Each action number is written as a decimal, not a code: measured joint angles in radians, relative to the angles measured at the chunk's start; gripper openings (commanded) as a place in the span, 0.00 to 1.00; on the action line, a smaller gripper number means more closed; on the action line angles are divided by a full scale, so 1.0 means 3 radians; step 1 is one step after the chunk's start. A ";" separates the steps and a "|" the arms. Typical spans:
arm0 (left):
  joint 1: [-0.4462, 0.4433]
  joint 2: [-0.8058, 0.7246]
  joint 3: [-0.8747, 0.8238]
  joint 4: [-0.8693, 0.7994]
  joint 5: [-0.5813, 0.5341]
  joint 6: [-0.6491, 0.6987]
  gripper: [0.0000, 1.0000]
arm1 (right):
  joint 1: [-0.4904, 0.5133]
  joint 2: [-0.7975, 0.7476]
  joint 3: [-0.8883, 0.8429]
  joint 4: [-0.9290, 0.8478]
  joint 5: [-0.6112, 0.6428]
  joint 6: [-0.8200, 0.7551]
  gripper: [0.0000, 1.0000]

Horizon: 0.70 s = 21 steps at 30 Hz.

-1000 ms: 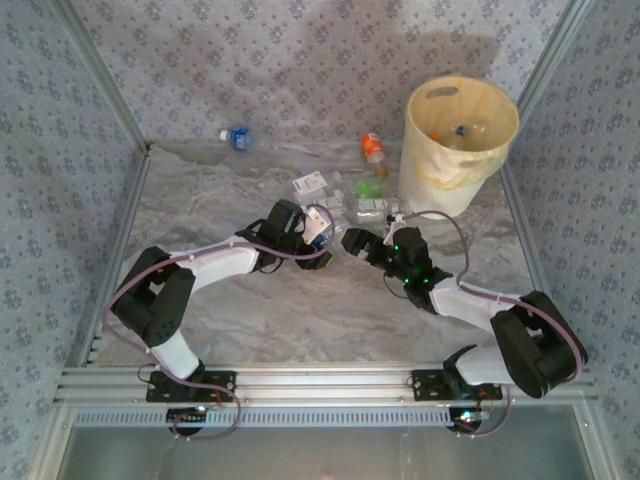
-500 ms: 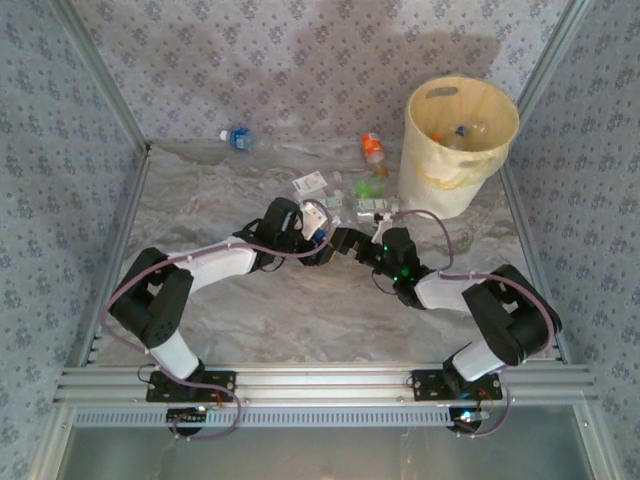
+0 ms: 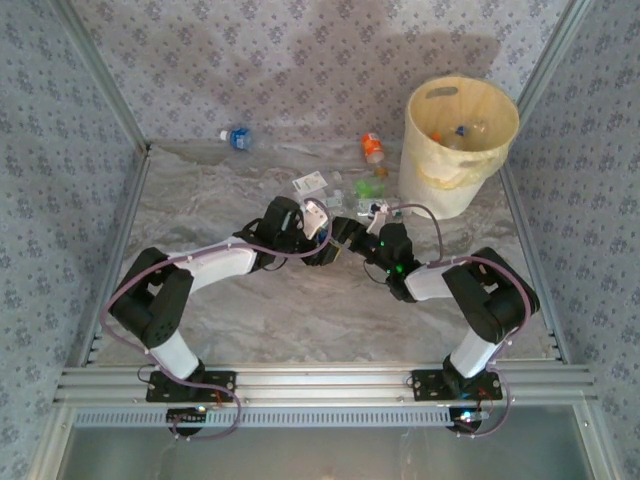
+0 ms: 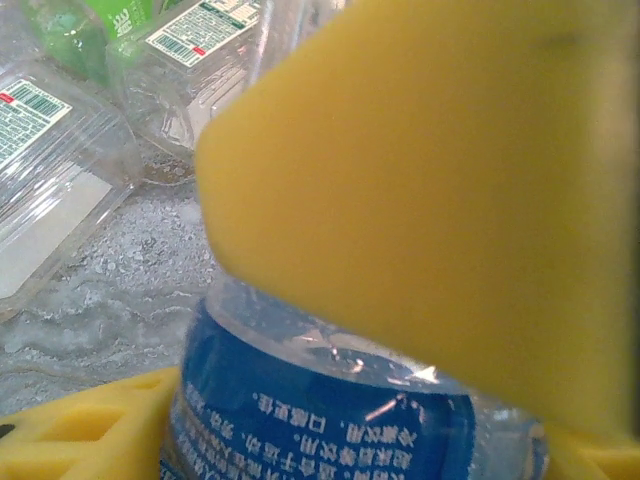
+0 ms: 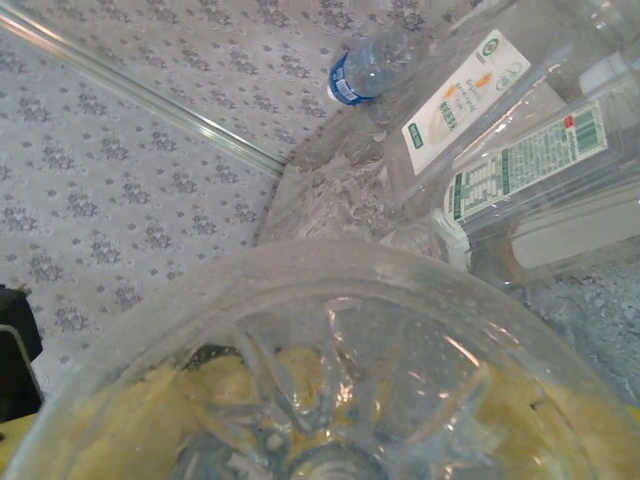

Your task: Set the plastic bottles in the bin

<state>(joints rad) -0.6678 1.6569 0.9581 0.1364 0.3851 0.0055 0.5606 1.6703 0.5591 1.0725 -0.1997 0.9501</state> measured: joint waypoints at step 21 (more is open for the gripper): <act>0.0292 -0.1142 -0.0275 0.0354 -0.0149 -0.0537 0.98 | -0.0336 -0.1241 0.0136 -0.1479 0.0001 -0.0635 0.48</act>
<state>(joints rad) -0.5800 1.3144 0.8757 0.2424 0.3405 -0.1555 0.4599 1.2980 0.5999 0.6289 -0.1993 0.7597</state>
